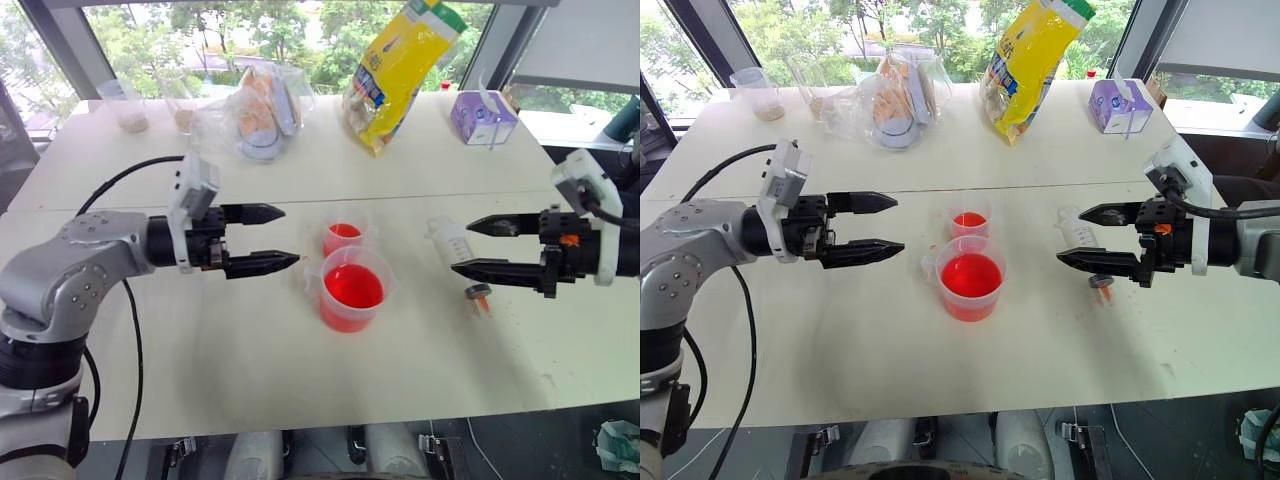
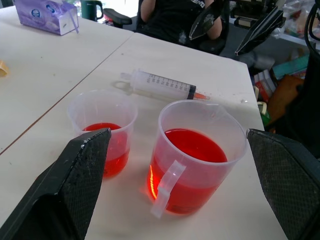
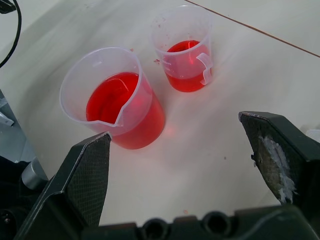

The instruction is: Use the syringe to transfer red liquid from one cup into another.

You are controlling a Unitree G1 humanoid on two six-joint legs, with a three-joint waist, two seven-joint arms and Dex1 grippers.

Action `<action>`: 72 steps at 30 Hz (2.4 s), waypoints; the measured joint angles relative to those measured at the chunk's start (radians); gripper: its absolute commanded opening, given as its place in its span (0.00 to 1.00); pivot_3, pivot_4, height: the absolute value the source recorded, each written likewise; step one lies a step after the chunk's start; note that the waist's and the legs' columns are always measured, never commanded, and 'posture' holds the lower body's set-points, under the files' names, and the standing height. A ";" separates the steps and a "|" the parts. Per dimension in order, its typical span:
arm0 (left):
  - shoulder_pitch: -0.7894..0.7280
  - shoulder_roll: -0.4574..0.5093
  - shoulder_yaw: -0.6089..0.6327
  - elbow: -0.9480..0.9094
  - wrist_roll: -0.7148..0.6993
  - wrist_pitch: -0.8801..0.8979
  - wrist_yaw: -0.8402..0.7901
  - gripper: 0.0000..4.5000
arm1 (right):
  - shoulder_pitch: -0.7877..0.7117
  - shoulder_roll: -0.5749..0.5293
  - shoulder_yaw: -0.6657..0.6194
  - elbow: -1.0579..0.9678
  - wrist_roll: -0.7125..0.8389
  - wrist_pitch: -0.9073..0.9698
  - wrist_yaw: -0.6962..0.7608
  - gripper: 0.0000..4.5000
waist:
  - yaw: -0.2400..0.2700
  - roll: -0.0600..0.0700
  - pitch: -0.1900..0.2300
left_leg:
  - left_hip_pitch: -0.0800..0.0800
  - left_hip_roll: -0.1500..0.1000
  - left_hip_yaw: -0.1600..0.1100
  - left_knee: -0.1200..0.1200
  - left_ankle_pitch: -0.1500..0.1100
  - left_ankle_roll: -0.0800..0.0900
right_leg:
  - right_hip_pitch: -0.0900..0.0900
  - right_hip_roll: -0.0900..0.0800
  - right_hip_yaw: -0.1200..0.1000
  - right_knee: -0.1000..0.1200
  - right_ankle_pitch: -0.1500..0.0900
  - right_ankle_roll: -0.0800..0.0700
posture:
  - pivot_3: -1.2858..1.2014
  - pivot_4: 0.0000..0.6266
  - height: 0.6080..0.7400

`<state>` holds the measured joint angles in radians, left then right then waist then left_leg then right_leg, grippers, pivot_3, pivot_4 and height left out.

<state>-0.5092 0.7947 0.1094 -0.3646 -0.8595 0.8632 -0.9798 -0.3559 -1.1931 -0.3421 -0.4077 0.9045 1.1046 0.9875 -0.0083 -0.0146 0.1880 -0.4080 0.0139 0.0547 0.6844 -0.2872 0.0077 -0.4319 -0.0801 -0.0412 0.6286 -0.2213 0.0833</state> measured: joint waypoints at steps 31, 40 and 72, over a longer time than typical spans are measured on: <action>0.007 -0.058 -0.017 0.000 0.016 -0.051 0.019 1.00 | -0.535 0.132 0.503 0.554 -0.323 0.235 -0.173 0.99 | -0.004 0.000 0.000 | 0.000 -0.001 0.002 0.001 0.000 0.000 | -0.001 0.000 0.002 0.000 -0.001 -0.003 | 0.52 0.24 1.00; 0.038 -0.063 -0.015 -0.002 0.024 -0.069 0.037 1.00 | -0.677 0.270 0.723 0.894 -0.522 0.187 -0.109 0.99 | -0.003 0.000 0.000 | -0.001 -0.001 0.002 0.000 0.000 0.000 | -0.001 0.000 0.001 0.001 0.001 0.000 | 0.52 0.24 1.00; -0.001 -0.062 -0.018 0.032 0.053 -0.125 0.034 1.00 | -0.577 0.373 0.489 0.733 -0.680 0.194 -0.056 0.31 | -0.002 0.001 0.000 | 0.000 -0.001 0.002 0.001 0.000 -0.001 | -0.001 0.000 0.001 0.002 0.001 0.000 | 0.52 0.24 1.00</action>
<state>-0.5104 0.7330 0.0911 -0.3326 -0.8064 0.7378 -0.9456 -0.9332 -0.8200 0.1465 0.3248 0.2241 1.2981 0.9319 -0.0102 -0.0133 0.1883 -0.4085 0.0132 0.0562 0.6850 -0.2867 0.0070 -0.4333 -0.0800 -0.0401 0.6304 -0.2206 0.0836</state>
